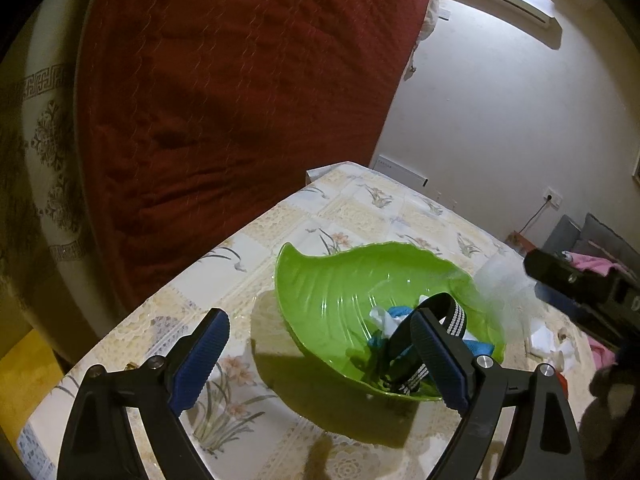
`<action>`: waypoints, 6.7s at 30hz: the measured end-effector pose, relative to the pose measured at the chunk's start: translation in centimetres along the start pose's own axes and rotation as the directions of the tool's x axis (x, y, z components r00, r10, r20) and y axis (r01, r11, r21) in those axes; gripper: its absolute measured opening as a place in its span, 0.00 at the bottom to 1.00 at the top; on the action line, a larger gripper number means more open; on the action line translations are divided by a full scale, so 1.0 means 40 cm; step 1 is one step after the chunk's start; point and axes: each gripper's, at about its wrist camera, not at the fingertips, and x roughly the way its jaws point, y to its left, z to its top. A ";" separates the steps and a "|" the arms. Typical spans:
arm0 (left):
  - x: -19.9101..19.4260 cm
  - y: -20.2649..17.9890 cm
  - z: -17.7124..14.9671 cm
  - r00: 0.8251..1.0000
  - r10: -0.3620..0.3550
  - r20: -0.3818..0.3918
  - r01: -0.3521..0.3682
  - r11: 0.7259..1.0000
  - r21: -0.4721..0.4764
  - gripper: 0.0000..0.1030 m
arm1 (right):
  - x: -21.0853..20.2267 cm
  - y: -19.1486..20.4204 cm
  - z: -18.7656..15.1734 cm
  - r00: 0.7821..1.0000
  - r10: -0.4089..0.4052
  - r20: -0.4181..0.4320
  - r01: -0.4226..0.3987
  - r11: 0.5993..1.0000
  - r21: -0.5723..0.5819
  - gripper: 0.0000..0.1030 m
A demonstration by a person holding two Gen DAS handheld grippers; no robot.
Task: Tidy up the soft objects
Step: 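Lower the plastic bag into the bowl and open the right gripper while the left gripper holds the sock, then open the left gripper to release the striped sock in the bowl, then move the right gripper to the clear tape roll and grasp it, then hold the tape roll with the right gripper while the left gripper grasps the white packet, then carry the white packet into the green bowl with the left gripper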
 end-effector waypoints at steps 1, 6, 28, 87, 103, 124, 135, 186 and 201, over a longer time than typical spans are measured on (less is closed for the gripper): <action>0.001 0.000 0.000 1.000 0.001 0.000 -0.001 1.000 0.000 0.92 | 0.005 -0.004 -0.004 1.000 -0.002 -0.008 0.002 1.000 0.001 0.59; 0.010 -0.004 -0.008 1.000 -0.002 -0.013 0.002 1.000 0.005 0.92 | 0.005 -0.029 -0.023 0.999 -0.017 -0.027 0.017 1.000 0.019 0.59; 0.002 -0.072 -0.028 1.000 -0.012 -0.005 0.012 0.998 0.061 0.92 | -0.050 -0.188 -0.116 0.992 -0.099 -0.082 0.111 0.982 0.151 0.59; -0.002 -0.403 -0.155 0.978 -0.157 -0.140 0.195 0.924 0.329 0.92 | -0.087 -0.570 -0.111 0.926 -0.360 -0.112 0.377 0.892 0.249 0.54; 0.023 -0.448 -0.168 0.970 -0.169 -0.175 0.223 0.907 0.356 0.92 | -0.103 -0.594 -0.131 0.923 -0.366 -0.120 0.385 0.887 0.256 0.37; 0.086 -0.600 -0.179 0.950 -0.211 -0.232 0.291 0.870 0.399 0.92 | -0.305 -0.636 -0.250 0.935 -0.343 -0.090 0.352 0.866 0.355 0.37; 0.208 -0.687 -0.164 0.925 -0.216 -0.312 0.326 0.873 0.362 0.92 | -0.327 -0.641 -0.275 0.935 -0.346 -0.074 0.348 0.861 0.371 0.37; 0.219 -0.693 -0.170 0.949 -0.173 -0.265 0.279 0.853 0.441 0.49 | -0.323 -0.638 -0.290 0.935 -0.348 -0.068 0.347 0.857 0.380 0.37; 0.107 -0.598 -0.126 0.963 -0.193 -0.186 0.252 0.888 0.385 0.49 | -0.330 -0.618 -0.295 0.932 -0.355 -0.068 0.354 0.859 0.371 0.37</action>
